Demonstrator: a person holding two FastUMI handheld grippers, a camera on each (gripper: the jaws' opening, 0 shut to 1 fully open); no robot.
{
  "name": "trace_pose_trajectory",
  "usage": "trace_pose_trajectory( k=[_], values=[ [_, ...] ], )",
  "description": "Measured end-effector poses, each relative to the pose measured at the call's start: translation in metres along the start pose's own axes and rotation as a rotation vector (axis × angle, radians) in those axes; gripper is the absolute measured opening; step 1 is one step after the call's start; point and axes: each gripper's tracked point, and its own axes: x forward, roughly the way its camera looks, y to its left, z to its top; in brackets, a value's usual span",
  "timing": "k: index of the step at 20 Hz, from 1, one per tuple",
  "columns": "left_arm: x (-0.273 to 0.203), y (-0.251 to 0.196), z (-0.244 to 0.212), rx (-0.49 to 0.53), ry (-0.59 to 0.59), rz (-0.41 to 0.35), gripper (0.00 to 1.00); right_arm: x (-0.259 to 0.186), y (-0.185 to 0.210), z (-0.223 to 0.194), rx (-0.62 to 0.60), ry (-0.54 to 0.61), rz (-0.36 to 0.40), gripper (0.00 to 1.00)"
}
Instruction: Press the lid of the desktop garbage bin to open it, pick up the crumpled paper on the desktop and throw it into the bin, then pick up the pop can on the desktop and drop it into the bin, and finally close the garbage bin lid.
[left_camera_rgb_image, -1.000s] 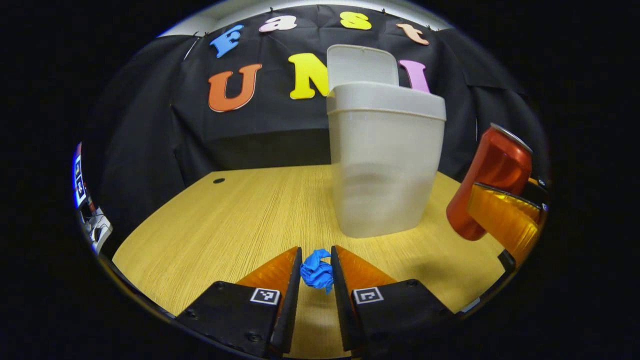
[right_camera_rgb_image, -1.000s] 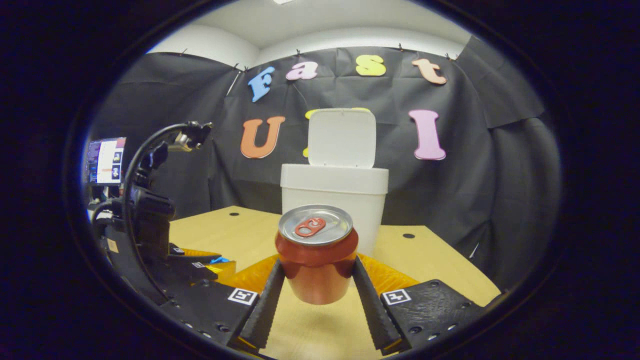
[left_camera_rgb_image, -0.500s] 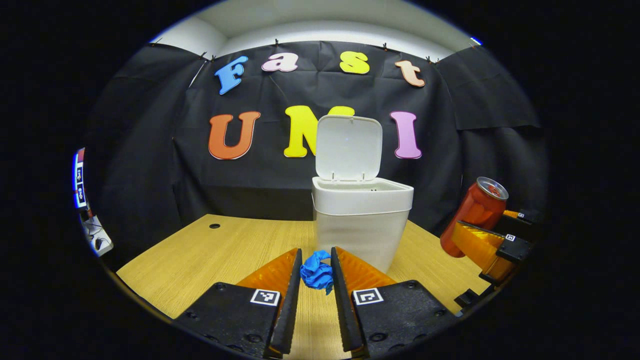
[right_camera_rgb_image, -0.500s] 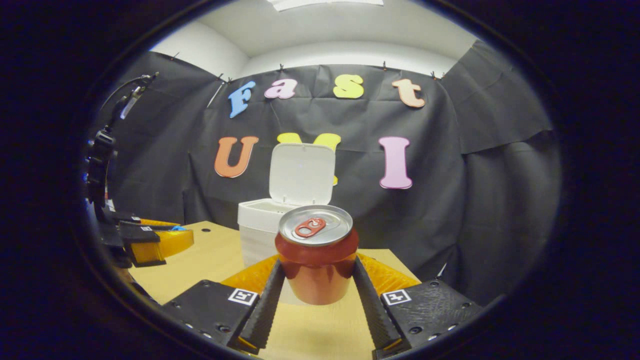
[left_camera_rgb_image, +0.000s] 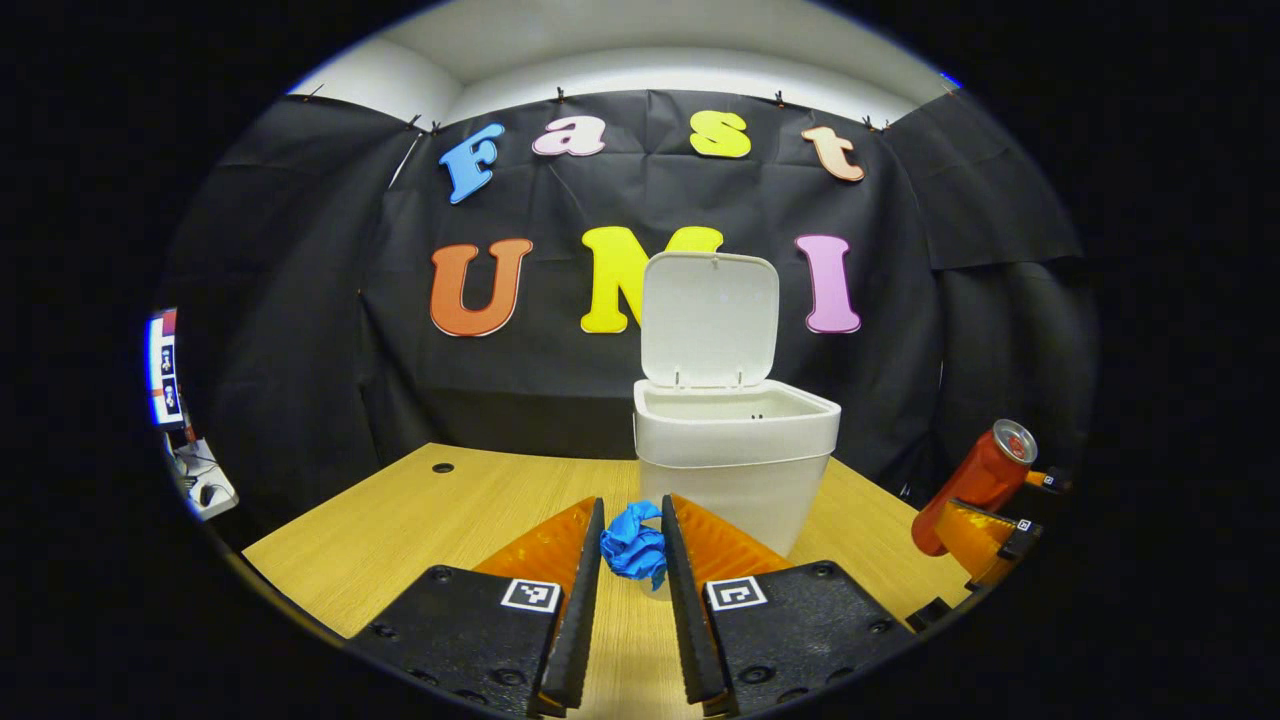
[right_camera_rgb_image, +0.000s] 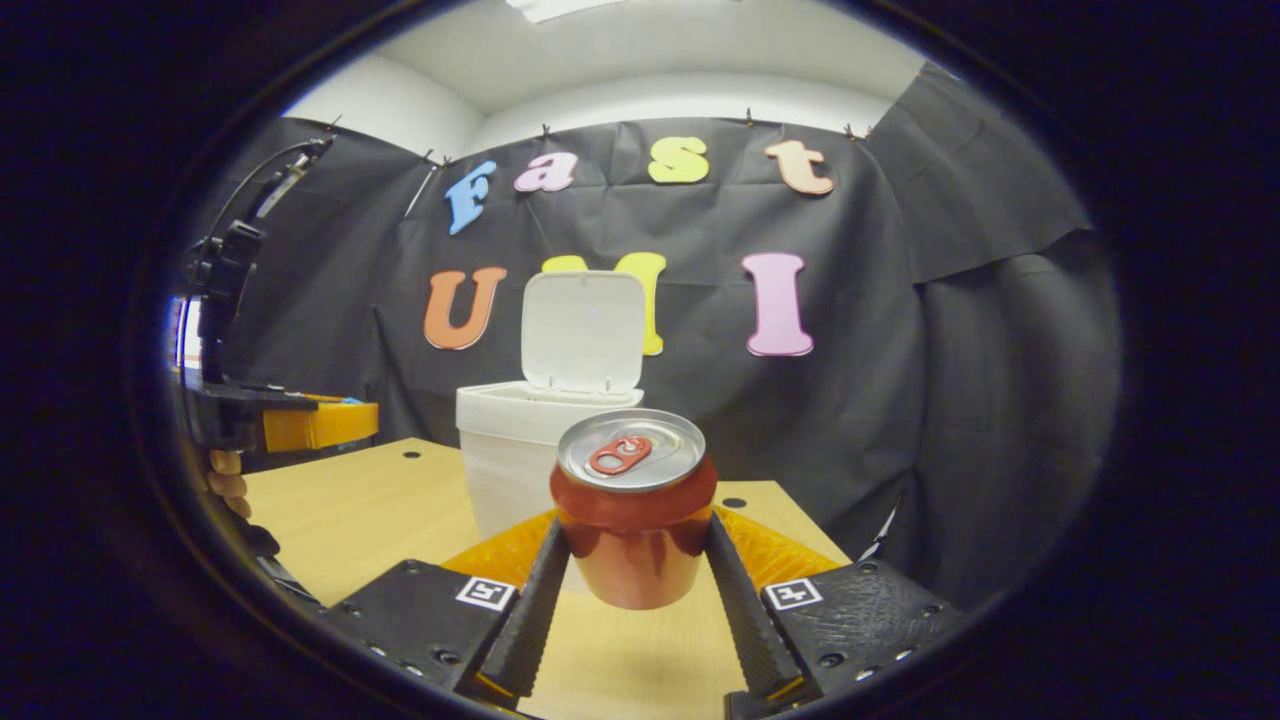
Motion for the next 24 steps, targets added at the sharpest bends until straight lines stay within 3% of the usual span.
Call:
trace_pose_trajectory(
  k=[2,3,7,8,9,15,22,23,24],
  values=[
    [-0.001,-0.002,0.007,-0.012,-0.009,0.0,0.43,-0.002,-0.005,0.0,0.001,-0.012,-0.007,0.75],
    [0.0,0.0,0.012,-0.015,-0.02,0.002,0.39,-0.003,-0.006,0.001,0.001,-0.019,-0.007,0.76],
    [0.015,-0.003,0.054,-0.039,-0.096,-0.005,0.39,-0.008,-0.01,0.005,-0.021,-0.049,-0.004,0.76],
    [0.021,-0.002,0.065,-0.04,-0.112,0.01,0.43,-0.01,-0.01,0.006,-0.026,-0.057,-0.001,0.76],
    [0.027,-0.001,0.076,-0.029,-0.13,0.02,0.39,-0.01,-0.012,0.007,-0.028,-0.064,0.003,0.76],
    [0.082,-0.036,0.11,-0.001,-0.172,-0.025,0.4,-0.017,-0.013,0.011,-0.065,-0.098,0.025,0.76],
    [0.135,-0.068,0.074,0.013,-0.156,-0.087,0.4,-0.019,-0.048,0.026,0.017,-0.136,-0.044,0.76],
    [0.141,-0.067,0.068,0.026,-0.152,-0.09,0.34,-0.019,-0.052,0.029,0.033,-0.145,-0.055,0.75],
    [0.146,-0.067,0.06,0.031,-0.14,-0.093,0.46,-0.02,-0.05,0.029,0.046,-0.147,-0.055,0.75]
  ],
)
